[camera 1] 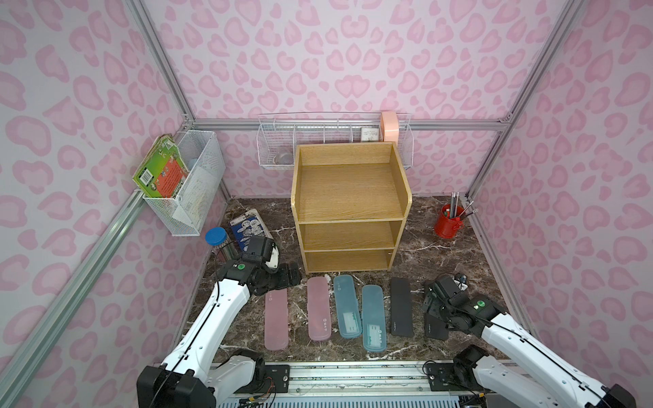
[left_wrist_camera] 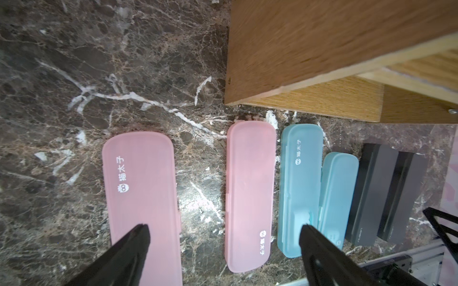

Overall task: Place the pencil cases on the shelf according to color
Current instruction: Pick up the pencil case from the center of the board.

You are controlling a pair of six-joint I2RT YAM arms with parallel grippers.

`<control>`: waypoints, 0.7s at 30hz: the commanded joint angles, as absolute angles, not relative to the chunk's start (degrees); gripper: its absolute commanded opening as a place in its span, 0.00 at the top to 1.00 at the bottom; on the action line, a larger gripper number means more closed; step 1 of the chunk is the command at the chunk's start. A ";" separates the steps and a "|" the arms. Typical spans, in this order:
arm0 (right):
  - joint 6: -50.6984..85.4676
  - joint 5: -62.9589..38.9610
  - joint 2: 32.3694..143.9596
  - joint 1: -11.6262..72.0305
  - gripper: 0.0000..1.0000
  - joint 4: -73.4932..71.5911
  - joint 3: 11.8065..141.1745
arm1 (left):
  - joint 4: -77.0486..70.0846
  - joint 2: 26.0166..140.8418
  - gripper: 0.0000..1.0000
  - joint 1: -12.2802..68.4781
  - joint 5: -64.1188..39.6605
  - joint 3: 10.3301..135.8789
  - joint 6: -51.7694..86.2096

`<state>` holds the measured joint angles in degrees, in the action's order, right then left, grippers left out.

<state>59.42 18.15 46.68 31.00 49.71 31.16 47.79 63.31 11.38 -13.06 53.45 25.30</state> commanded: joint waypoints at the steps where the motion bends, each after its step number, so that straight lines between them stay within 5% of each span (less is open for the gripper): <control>1: 57.50 13.54 45.04 28.30 0.03 47.54 30.86 | 46.32 62.85 0.01 11.43 -16.07 53.15 24.68; 21: 55.63 11.00 57.55 28.86 0.04 45.96 30.27 | 43.99 63.22 0.01 11.87 -19.74 52.39 25.74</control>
<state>56.12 11.35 56.88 28.77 46.15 30.81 44.45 63.16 11.90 -18.87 52.38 25.58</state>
